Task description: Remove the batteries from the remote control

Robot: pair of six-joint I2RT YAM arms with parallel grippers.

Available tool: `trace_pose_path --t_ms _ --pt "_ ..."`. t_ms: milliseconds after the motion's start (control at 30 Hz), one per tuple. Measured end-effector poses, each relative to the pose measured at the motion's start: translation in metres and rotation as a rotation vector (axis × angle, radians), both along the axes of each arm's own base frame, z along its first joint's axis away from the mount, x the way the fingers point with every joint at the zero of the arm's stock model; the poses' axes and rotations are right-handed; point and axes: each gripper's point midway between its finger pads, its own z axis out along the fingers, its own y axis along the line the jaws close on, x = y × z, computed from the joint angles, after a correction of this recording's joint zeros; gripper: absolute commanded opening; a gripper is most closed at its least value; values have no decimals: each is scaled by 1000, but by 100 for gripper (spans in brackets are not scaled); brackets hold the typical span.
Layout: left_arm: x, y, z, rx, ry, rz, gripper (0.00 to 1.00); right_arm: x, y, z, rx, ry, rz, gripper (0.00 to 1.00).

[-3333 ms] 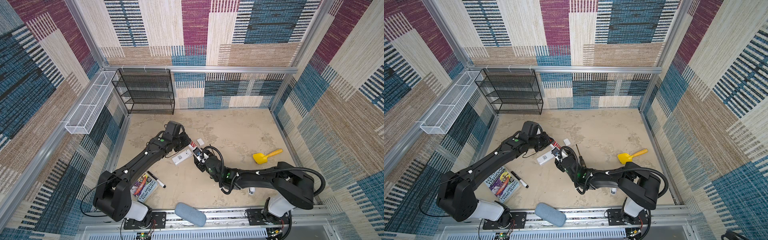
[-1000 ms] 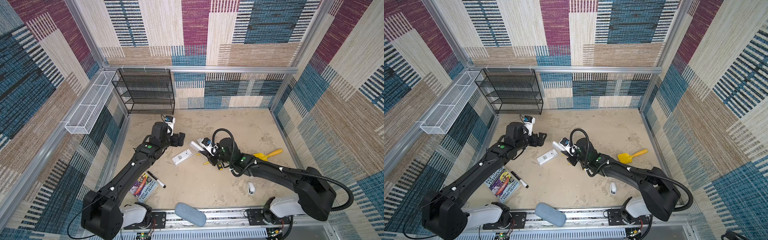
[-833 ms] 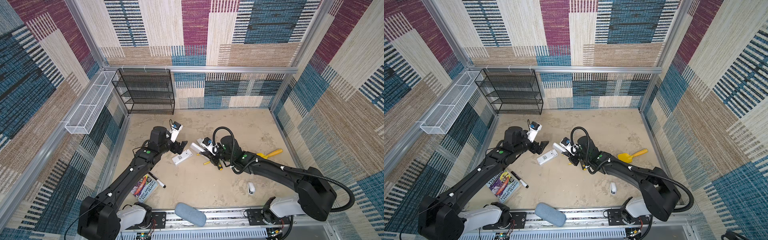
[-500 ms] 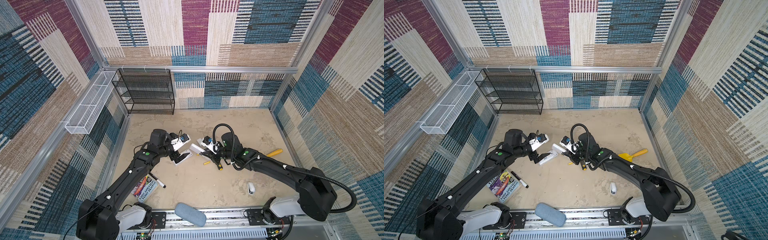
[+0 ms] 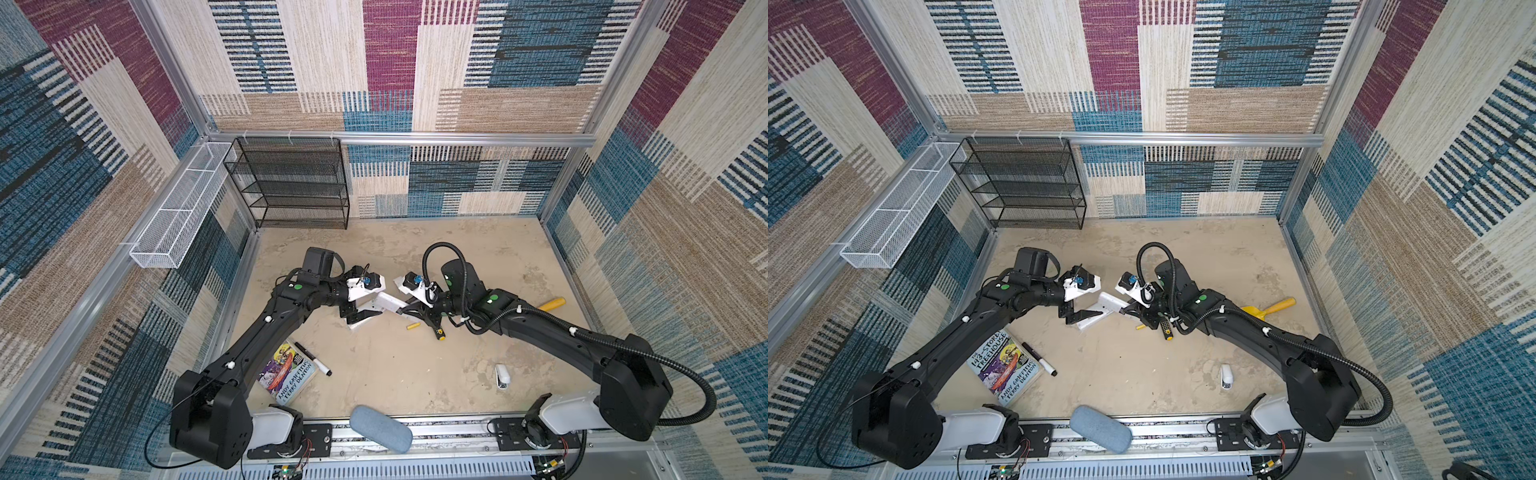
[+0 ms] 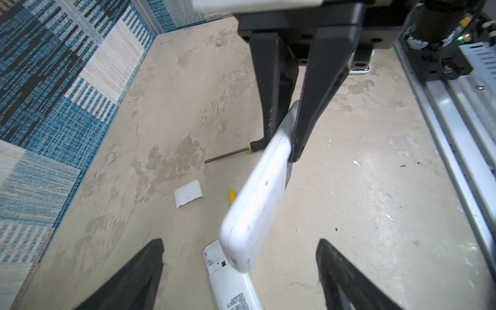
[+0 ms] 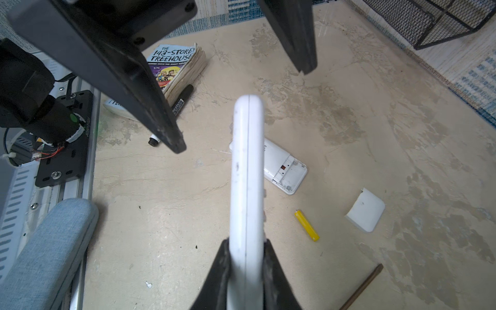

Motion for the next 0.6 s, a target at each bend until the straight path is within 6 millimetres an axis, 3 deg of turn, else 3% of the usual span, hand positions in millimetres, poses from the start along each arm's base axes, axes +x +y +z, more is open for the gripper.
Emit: trace_pose_path --t_ms 300,600 --pt "-15 -10 -6 -47 99 -116 77 -2 4 7 12 -6 33 0" --pt "-15 -14 -4 -67 126 -136 64 -2 6 10 17 -14 43 0"
